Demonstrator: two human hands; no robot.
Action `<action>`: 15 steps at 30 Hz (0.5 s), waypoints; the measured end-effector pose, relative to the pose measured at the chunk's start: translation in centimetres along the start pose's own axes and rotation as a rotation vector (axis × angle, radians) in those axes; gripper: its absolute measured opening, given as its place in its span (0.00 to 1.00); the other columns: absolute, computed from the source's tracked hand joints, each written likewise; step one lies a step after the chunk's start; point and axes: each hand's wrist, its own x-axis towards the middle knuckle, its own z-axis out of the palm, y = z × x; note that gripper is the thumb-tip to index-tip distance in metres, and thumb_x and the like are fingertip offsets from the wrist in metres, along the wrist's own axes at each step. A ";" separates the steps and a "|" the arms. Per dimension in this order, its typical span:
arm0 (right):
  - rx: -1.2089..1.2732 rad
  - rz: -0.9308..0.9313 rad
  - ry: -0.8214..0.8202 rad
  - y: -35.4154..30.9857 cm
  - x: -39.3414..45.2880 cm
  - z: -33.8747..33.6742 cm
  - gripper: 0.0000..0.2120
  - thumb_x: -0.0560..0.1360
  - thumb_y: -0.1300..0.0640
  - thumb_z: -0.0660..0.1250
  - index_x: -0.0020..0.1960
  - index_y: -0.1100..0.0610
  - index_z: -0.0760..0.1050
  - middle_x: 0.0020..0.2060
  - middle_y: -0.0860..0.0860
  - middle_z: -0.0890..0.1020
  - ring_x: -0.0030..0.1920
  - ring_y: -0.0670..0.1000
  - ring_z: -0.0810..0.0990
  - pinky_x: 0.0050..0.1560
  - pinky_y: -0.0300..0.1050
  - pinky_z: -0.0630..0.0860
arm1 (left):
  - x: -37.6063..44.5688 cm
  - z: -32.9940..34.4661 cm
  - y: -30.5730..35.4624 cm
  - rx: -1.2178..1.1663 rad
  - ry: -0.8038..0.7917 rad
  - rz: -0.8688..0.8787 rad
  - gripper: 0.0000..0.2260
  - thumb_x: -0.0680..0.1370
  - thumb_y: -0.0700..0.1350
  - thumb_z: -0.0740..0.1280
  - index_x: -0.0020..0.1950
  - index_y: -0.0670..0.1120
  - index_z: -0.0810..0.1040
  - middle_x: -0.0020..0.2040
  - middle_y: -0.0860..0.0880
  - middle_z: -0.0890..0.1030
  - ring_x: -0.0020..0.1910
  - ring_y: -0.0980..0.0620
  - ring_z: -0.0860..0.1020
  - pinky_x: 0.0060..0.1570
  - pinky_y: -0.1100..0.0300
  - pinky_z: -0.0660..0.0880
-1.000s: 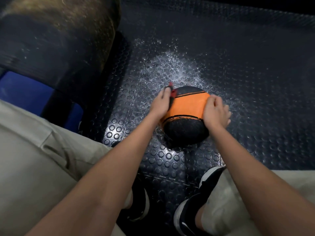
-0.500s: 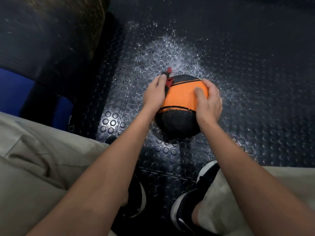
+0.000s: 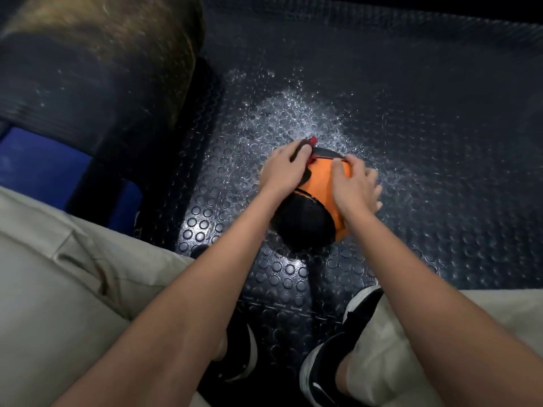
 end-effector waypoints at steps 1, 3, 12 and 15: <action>-0.021 0.002 -0.008 0.1 0.2 -0.3 0.24 0.79 0.33 0.52 0.72 0.38 0.67 0.70 0.50 0.67 0.70 0.58 0.65 0.71 0.59 0.58 | 0.1 -0.3 -0.3 -0.010 -0.003 0.027 0.22 0.82 0.63 0.55 0.74 0.59 0.71 0.73 0.53 0.72 0.70 0.51 0.70 0.67 0.54 0.66; -0.071 -0.078 0.013 0.5 0.2 -0.4 0.23 0.80 0.33 0.53 0.70 0.39 0.69 0.67 0.52 0.68 0.69 0.57 0.66 0.72 0.59 0.57 | 0.2 -0.8 -2.1 -0.128 0.000 -0.041 0.22 0.83 0.63 0.55 0.73 0.58 0.72 0.70 0.53 0.75 0.68 0.51 0.72 0.66 0.55 0.66; -0.002 -0.628 0.010 1.2 -1.2 2.3 0.25 0.77 0.35 0.58 0.70 0.44 0.74 0.69 0.43 0.71 0.69 0.45 0.68 0.71 0.48 0.57 | -0.4 -1.5 -8.3 -0.458 0.003 -0.441 0.31 0.73 0.74 0.51 0.63 0.58 0.80 0.57 0.49 0.84 0.57 0.47 0.81 0.64 0.44 0.74; 0.049 -0.540 0.052 0.9 -0.6 2.4 0.24 0.76 0.35 0.62 0.68 0.42 0.75 0.67 0.42 0.73 0.67 0.45 0.71 0.71 0.52 0.61 | -0.5 -1.4 -5.5 -0.348 0.061 -0.382 0.25 0.77 0.70 0.51 0.62 0.60 0.78 0.60 0.52 0.80 0.61 0.47 0.77 0.66 0.43 0.71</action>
